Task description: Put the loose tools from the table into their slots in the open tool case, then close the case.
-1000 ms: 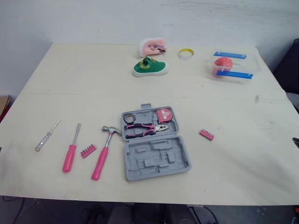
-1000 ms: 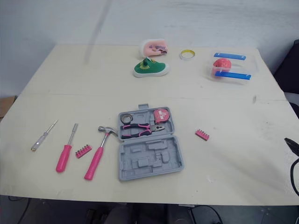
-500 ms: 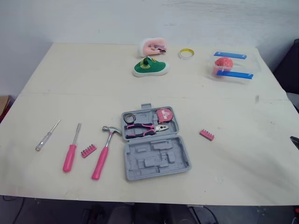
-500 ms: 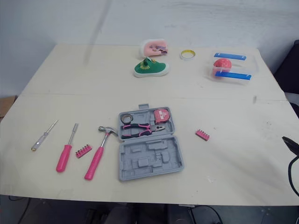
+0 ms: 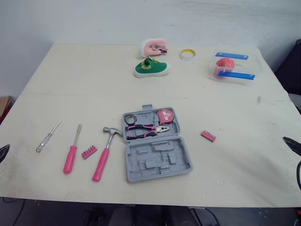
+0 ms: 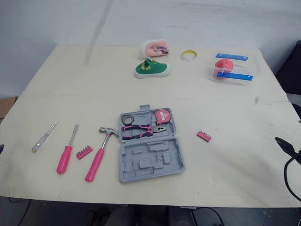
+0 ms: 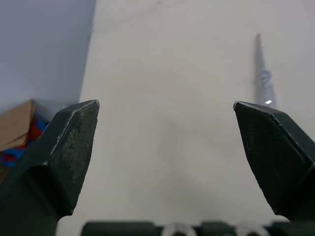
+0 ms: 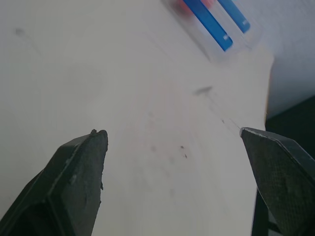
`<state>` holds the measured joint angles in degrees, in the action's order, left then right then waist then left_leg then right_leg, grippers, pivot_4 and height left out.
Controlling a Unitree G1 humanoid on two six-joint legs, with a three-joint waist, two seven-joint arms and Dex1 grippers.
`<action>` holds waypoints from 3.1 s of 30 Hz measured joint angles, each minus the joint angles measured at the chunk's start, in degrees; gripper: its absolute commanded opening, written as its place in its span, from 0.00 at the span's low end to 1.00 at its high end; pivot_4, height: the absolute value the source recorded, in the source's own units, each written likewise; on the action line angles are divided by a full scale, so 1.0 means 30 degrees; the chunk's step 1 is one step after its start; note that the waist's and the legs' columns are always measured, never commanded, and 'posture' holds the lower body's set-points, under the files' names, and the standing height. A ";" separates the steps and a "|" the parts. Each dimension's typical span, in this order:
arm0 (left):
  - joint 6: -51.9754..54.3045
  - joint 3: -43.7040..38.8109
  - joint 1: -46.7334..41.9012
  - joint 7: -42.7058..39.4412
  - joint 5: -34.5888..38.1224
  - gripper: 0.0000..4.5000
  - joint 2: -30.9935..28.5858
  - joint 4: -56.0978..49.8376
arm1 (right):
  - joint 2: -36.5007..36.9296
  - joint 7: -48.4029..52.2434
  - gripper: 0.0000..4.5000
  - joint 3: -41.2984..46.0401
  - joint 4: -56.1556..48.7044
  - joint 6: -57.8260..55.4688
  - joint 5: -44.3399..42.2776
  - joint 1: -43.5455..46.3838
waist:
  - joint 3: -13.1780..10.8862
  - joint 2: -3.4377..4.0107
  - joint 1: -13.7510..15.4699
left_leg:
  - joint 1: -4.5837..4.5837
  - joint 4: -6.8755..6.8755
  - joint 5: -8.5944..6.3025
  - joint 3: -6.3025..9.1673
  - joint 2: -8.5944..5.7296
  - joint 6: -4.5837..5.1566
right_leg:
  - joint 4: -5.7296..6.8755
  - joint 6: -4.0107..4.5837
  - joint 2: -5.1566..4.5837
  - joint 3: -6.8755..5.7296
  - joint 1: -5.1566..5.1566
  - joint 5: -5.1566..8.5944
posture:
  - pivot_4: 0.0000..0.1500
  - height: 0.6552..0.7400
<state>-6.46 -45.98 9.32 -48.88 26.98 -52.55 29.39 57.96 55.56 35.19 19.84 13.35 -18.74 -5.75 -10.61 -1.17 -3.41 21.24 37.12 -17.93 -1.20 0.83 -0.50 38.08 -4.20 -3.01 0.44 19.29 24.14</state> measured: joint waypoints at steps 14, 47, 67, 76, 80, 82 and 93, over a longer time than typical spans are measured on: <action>0.5767 0.4656 -0.0448 -0.0733 0.0779 0.99 0.0697 -1.1098 | -0.0552 0.1946 1.00 -0.4233 -0.6502 -0.4614 -0.2019 0.2436 | -0.0001 -0.0001 0.0131 | 0.0042 0.0060 0.0036 0.0019 0.0000 -0.0062 | -0.0026 -0.0005 0.0006 -0.0009 -0.0015 -0.0003 | 1.00 1.00; 1.0433 1.5805 -0.4689 0.2915 -0.4368 0.00 0.5156 -1.5571 | -0.4219 0.1039 0.01 -1.4003 -0.7044 -0.7635 0.3403 0.8307 | -0.0002 0.0001 0.0582 | 0.0022 0.0148 0.0039 0.0090 0.0008 -0.0071 | -0.0062 -0.0008 0.0047 -0.0044 -0.0114 -0.0005 | 1.00 1.00; 1.0072 1.7073 -0.7268 0.2588 -0.5403 0.00 0.6289 -1.3507 | -0.5721 0.1086 0.01 -1.4899 -0.5998 -0.7373 0.4374 0.9015 | -0.0001 0.0004 0.0662 | 0.0018 0.0195 0.0041 0.0148 0.0007 -0.0078 | -0.0075 -0.0011 0.0044 -0.0107 -0.0173 -0.0006 | 1.00 1.00; 0.9557 1.7939 -0.8096 0.1766 -0.5794 0.00 0.6530 -1.2759 | -0.4645 0.1468 0.01 -1.3876 -0.8348 -0.8055 0.3763 0.6583 | -0.0002 0.0005 0.0700 | 0.0021 0.0193 0.0036 0.0190 -0.0002 -0.0075 | -0.0113 -0.0011 0.0041 -0.0140 -0.0212 -0.0006 | 1.00 1.00; 0.9528 1.8088 -0.8103 0.1663 -0.5943 0.00 0.6690 -1.2580 | -0.4528 0.1306 0.01 -1.3715 -0.8834 -0.8305 0.3614 0.6124 | -0.0003 0.0005 0.0626 | 0.0019 0.0197 0.0035 0.0192 -0.0002 -0.0074 | -0.0111 -0.0012 0.0044 -0.0140 -0.0214 -0.0007 | 1.00 1.00; 0.9519 1.8101 -0.8110 0.1648 -0.5966 0.00 0.6714 -1.2572 | -0.4528 0.1229 0.01 -1.3700 -0.8851 -0.8339 0.3612 0.6094 | -0.0003 0.0005 0.0615 | 0.0016 0.0196 0.0035 0.0193 -0.0001 -0.0075 | -0.0110 -0.0012 0.0048 -0.0141 -0.0214 -0.0006 | 1.00 1.00; 0.8903 1.4558 -0.5899 -0.0113 -0.4196 0.00 0.3950 -1.4229 | -0.1980 0.1735 0.01 -0.9842 -0.9745 -1.0026 0.1885 0.3734 | -0.0020 0.0024 0.0640 | 0.0016 0.0133 0.0032 0.0199 -0.0001 -0.0077 | -0.0185 -0.0011 0.0040 -0.0147 -0.0227 -0.0006 | 1.00 1.00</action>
<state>20.25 -2.31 -8.38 -49.22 14.39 -40.70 -13.30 52.02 60.77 5.67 -9.39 -16.73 -13.08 5.45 -10.67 -1.10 -1.49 21.28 37.52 -17.84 -0.61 0.83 -0.73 37.52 -4.23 -2.89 0.00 18.61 24.12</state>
